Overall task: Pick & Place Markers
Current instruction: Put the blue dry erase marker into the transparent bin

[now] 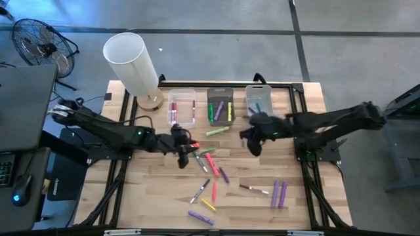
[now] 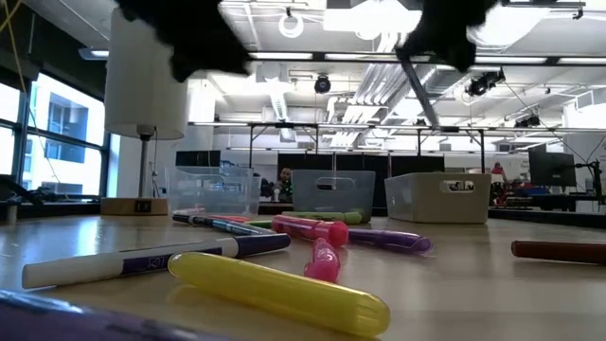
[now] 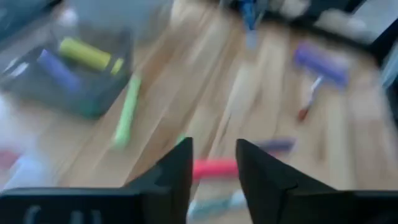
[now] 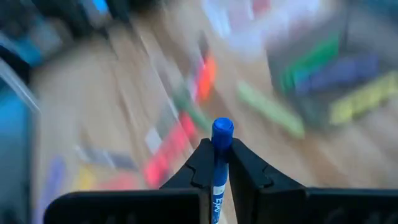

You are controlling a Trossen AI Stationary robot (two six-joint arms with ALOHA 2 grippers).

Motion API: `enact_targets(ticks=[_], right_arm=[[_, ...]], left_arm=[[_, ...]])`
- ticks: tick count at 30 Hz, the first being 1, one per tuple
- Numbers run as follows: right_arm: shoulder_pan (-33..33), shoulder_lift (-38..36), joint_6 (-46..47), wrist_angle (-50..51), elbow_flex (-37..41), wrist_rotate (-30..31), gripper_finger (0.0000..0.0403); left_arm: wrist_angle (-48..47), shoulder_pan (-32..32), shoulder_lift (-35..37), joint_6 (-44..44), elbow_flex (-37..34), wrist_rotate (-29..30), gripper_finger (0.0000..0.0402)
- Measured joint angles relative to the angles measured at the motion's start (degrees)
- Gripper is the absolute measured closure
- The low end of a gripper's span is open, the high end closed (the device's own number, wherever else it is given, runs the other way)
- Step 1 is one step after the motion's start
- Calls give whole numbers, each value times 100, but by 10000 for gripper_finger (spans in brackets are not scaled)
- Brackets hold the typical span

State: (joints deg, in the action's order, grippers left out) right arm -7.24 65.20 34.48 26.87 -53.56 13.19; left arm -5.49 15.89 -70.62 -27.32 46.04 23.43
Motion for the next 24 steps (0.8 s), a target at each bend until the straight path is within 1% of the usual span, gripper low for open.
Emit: enact_targets(ticks=[3, 5, 7, 9, 12, 15, 20, 24], right_arm=[[-194, -330, -331, -829, -3, 485, 385], [-350, -376, -648, -1245, 0, 758, 388], [-492, -376, -1028, -1754, 3, 916, 388], [-609, -336, -1357, -2060, 2, 1034, 387], [-757, -242, -1765, -2462, 2, 1191, 385], [-875, -115, -2101, -2825, 2, 1178, 386], [-1062, 22, -2409, -2869, 4, 1306, 385], [-1093, 74, -2487, -2927, 4, 1286, 384]], left_arm=[[1025, -132, -194, 267, 11, -101, 242], [1726, -141, -396, 514, 127, -144, 229], [2008, -168, -520, 864, 321, -95, 224], [2138, -167, -758, 1148, 686, -63, 223], [1940, -202, -1059, 1402, 1125, -46, 223], [1882, -253, -1390, 1515, 1619, -50, 223], [1305, -291, -1796, 1551, 2298, -156, 223], [986, -325, -2041, 1555, 2623, -220, 223]])
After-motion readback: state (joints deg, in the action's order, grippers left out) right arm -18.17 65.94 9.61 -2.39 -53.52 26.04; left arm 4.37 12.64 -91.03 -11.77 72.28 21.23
